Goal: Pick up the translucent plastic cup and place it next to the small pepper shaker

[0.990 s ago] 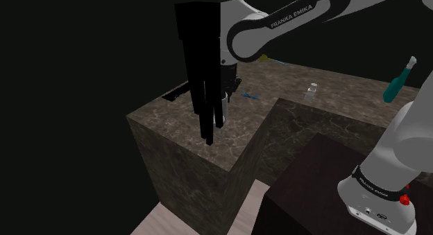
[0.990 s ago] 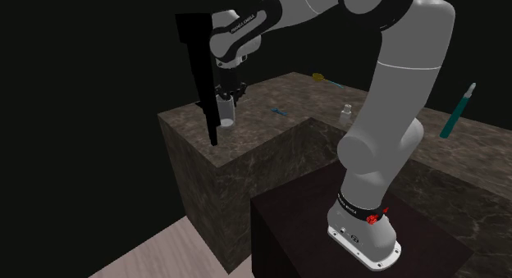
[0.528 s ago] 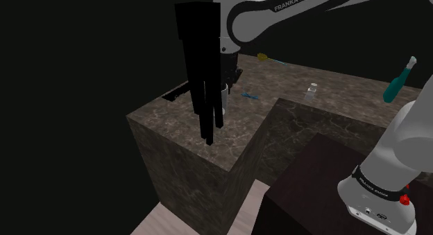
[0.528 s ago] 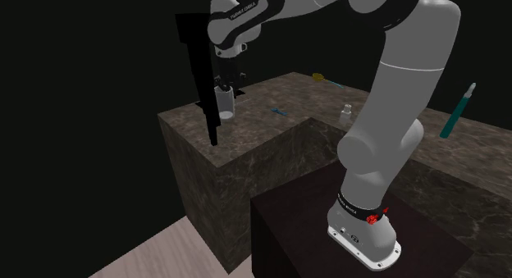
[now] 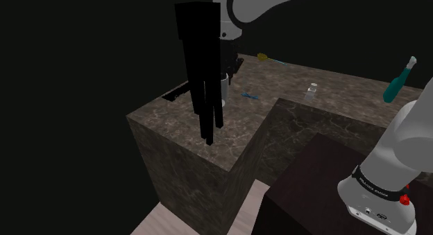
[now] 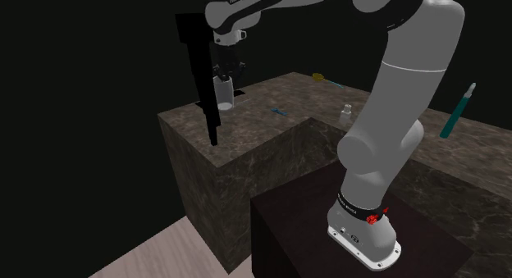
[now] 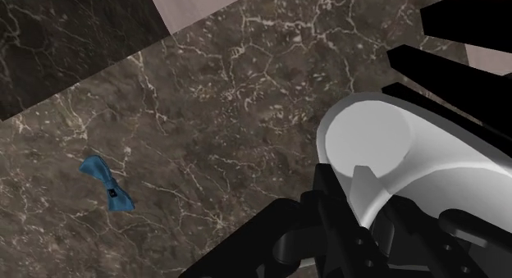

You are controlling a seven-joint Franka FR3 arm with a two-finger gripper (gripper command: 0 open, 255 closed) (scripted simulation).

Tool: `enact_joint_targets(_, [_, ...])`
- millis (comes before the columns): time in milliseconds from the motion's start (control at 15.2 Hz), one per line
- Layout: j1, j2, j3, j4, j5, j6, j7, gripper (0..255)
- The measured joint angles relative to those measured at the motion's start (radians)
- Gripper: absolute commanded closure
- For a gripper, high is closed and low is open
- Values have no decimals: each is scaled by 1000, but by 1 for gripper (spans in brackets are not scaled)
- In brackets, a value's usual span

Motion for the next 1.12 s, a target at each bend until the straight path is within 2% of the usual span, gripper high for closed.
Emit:
enact_joint_targets(924, [2, -1, 2, 185, 3, -185, -10, 255])
enact_joint_targets(1122, [-22, -69, -24, 114, 23, -176, -61, 255])
